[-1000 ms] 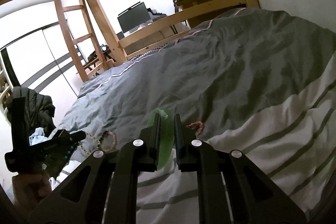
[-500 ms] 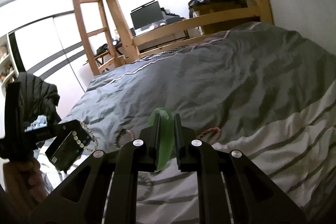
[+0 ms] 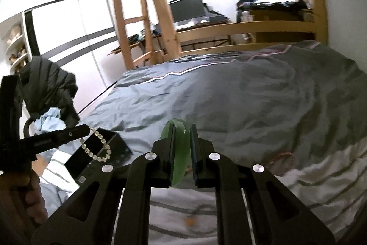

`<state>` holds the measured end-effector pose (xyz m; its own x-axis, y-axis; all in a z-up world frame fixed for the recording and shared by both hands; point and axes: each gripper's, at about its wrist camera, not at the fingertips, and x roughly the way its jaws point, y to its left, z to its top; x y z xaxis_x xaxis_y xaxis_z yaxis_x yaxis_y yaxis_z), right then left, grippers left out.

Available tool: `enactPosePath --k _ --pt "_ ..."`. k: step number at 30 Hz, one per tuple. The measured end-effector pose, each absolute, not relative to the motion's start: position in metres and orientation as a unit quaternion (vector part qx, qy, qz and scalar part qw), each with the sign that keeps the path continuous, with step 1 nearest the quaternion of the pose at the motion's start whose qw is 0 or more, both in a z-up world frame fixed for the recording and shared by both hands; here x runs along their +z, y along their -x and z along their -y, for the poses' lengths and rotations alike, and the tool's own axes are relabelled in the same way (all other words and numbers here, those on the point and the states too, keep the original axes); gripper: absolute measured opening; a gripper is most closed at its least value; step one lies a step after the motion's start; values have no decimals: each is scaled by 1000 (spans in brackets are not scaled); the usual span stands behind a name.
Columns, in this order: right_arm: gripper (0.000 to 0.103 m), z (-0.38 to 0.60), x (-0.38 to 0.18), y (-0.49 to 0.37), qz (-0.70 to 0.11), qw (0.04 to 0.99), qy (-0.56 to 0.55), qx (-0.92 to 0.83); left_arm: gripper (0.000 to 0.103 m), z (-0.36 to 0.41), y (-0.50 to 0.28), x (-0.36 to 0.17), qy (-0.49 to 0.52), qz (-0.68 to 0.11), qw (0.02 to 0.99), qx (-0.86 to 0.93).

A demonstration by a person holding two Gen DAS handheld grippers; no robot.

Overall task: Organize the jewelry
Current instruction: 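Carry the bracelet in the left tool while the right tool carries the bangle to the black box, then open the left tool over the black box while the right tool releases the bangle inside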

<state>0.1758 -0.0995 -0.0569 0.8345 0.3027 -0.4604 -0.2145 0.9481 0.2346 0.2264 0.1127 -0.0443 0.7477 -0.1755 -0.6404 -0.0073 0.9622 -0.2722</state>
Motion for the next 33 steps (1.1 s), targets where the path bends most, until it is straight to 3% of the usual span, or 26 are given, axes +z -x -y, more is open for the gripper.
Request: enactPosePath --k 8,15,33 --pt "13 30 -53 -193 -261 949 -52 168 7 -159 -217 -41 127 -338 932 -19" --pt "13 -25 -62 -210 -269 943 -33 191 7 -215 -205 -65 185 -341 922 -18" --pt "13 -116 -112 -235 -302 922 -35 240 7 -257 -213 -116 241 -390 889 -1"
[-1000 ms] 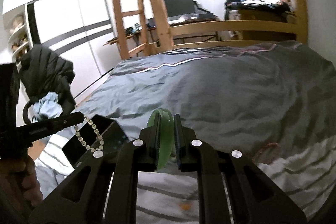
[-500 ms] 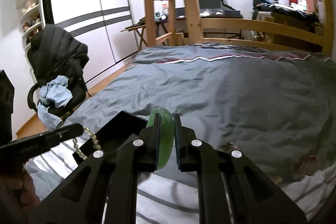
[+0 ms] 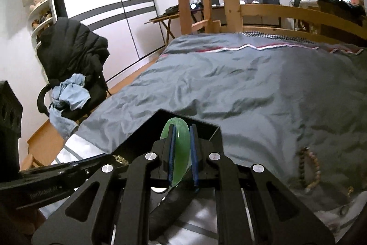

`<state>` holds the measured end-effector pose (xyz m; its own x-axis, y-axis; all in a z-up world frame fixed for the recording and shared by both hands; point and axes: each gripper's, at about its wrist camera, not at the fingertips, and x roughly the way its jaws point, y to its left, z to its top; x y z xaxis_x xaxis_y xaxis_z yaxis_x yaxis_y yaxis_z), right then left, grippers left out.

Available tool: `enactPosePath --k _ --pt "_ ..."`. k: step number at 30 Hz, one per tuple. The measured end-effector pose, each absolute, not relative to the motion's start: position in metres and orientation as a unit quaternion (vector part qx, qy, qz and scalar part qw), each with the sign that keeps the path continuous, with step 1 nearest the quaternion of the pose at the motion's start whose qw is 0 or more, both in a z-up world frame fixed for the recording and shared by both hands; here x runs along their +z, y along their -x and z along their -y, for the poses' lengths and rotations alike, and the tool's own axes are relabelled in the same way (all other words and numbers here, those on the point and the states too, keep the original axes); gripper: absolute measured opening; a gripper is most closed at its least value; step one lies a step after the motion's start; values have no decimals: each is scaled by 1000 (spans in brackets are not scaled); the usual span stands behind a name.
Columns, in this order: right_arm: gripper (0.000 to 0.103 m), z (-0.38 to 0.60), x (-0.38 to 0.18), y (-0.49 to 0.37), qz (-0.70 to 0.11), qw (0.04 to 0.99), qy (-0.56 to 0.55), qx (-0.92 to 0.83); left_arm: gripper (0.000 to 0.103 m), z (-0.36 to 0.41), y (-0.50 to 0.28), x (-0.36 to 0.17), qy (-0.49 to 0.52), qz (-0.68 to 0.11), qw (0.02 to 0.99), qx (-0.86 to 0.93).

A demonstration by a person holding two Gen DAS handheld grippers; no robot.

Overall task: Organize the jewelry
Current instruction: 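Open the left tool over the black box while the right tool releases the bangle inside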

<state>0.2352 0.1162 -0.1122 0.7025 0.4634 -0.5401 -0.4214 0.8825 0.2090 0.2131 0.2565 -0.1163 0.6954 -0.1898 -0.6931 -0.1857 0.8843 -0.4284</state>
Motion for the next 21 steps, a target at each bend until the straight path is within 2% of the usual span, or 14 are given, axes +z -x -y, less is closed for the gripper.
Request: enactPosePath --k 4,6,10,12,13,14,15,16,21 --pt "13 -124 -122 -234 -318 913 -25 252 7 -255 -212 -114 238 -388 890 5" --pt "13 -127 -126 -234 -327 910 -24 255 10 -259 -211 -114 246 -384 890 12" --pt "14 -130 -132 -232 -342 899 -29 271 46 -263 -205 -108 256 -363 896 23" --pt "15 -128 -131 -229 -335 903 -24 268 50 -262 -204 -105 256 -355 898 27" --pt "23 -126 -128 -228 -331 904 -27 269 53 -262 -203 -104 257 -353 899 29" --pt "31 -123 -126 -228 -329 905 -30 268 66 -262 -202 -102 258 -351 900 34" --pt "48 -120 -123 -227 -327 906 -33 267 73 -263 -201 -100 261 -346 900 39" --pt "56 -114 -120 -225 -320 909 -39 264 76 -263 -200 -99 265 -340 902 38" --pt "71 -79 -103 -220 -303 923 -56 232 79 -262 -196 -88 277 -311 909 22"
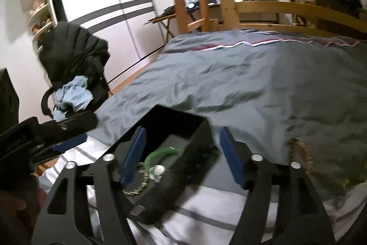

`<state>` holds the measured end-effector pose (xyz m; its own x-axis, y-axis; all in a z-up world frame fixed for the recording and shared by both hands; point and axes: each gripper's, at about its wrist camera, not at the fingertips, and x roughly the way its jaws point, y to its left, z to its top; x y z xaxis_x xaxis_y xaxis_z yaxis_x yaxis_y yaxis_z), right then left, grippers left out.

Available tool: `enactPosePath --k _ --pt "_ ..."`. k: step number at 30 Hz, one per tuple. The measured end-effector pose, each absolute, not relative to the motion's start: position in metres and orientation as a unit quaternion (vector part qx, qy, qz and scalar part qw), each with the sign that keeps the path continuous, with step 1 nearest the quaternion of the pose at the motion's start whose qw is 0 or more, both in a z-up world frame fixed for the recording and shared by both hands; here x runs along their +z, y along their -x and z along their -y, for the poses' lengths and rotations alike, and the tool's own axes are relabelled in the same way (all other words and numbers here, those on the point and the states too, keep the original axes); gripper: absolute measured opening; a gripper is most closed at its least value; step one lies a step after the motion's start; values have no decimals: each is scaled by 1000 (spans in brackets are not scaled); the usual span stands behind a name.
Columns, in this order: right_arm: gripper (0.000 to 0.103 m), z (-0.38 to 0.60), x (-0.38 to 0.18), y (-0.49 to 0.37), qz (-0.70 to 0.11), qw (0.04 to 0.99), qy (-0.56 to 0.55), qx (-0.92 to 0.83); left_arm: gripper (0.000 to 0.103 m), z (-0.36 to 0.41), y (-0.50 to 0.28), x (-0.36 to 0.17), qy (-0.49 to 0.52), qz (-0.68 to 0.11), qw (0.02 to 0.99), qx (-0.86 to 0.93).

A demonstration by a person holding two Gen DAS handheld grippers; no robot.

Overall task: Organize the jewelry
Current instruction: 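Open the left tool over the black box while the right tool releases the bangle inside, then grasp the brown beaded bracelet with the left tool while the right tool grasps the white beaded bracelet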

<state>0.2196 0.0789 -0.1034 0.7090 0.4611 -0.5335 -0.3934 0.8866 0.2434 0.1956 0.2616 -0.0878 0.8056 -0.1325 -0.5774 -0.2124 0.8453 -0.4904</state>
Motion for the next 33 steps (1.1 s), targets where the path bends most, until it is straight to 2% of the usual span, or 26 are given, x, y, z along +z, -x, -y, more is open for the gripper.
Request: enactPosePath --k 3,4,11,19,26,33 --pt "82 -54 -94 -214 -297 930 -54 209 83 -252 -198 -84 267 -314 911 14" --pt "83 -43 -90 -211 -294 934 -54 198 83 -248 -198 -81 262 -314 913 11" --pt "83 22 -70 -189 -285 945 -40 156 84 -212 -199 -66 209 -309 928 -12" --pt "83 73 -71 -155 -282 951 -12 127 84 -164 -205 -63 120 -329 936 -40" --pt "83 96 -83 -137 -283 952 23 117 84 -100 -211 -60 55 -333 937 -89" --pt "84 122 -119 -139 -304 945 5 123 84 -41 -246 -80 -3 -351 932 -92"
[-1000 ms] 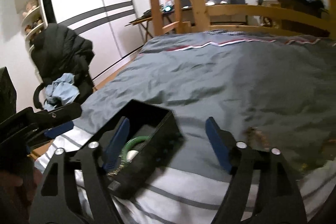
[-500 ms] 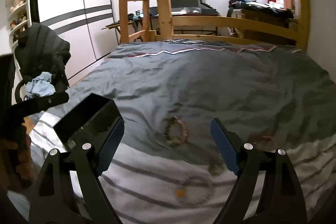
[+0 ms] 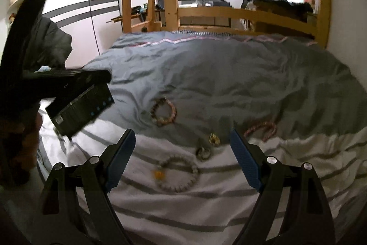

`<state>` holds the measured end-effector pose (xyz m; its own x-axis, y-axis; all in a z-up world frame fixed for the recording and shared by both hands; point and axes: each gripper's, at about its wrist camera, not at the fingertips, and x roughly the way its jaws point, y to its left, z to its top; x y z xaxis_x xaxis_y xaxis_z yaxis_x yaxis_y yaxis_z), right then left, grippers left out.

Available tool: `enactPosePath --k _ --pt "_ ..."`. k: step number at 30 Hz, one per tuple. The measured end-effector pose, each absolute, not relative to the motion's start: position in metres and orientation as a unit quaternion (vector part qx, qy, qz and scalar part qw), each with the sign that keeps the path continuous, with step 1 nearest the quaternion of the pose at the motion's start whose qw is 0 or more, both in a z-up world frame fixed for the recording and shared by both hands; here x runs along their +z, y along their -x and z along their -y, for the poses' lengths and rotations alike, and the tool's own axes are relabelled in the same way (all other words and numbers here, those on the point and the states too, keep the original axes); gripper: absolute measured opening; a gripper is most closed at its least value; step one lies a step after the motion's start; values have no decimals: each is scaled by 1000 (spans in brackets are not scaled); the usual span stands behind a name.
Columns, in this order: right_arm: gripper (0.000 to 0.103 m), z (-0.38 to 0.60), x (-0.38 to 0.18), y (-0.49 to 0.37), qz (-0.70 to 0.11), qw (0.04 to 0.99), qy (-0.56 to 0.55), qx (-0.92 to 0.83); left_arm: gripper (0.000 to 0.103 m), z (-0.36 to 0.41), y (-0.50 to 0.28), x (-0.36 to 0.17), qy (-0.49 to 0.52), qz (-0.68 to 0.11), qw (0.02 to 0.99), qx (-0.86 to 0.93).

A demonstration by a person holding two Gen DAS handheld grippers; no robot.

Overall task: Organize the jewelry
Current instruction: 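Grasp the brown beaded bracelet with the left tool while the right tool grasps the white beaded bracelet, then carry the brown bracelet in the left tool while the right tool carries the white bracelet to the box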

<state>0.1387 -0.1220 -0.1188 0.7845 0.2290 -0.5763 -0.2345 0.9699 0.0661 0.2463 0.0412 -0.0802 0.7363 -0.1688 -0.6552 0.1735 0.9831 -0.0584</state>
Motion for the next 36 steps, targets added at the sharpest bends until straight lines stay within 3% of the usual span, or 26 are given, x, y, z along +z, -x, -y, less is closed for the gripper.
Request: enactPosePath --k 11,13,15,18,19,20,22,23,26,36 --pt "83 104 -193 -175 -366 918 37 147 84 11 -336 -170 -68 -428 899 -68" --pt "73 98 -210 -185 -396 904 45 155 84 11 -347 -185 -66 -441 893 -59" --pt "70 92 -224 -191 -421 891 55 159 83 9 -359 -200 -72 -459 884 -52" --pt "46 89 -222 -190 -418 893 63 157 69 2 -368 -205 -50 -465 882 -52" --pt "33 90 -221 -190 -417 894 62 155 56 -1 -368 -204 -45 -465 883 -49" --pt "29 93 -220 -189 -416 895 58 152 44 -4 -368 -202 -39 -464 884 -43" --pt "13 99 -218 -191 -415 897 42 143 30 -17 -370 -198 -6 -471 881 -37" --pt "13 103 -217 -192 -416 898 31 139 22 -21 -371 -196 7 -473 880 -37" --pt "13 118 -209 -189 -405 906 -3 122 11 -30 -369 -185 43 -469 881 -38" --pt "13 159 -188 -194 -364 922 -89 96 6 -16 -356 -151 58 -432 896 -83"
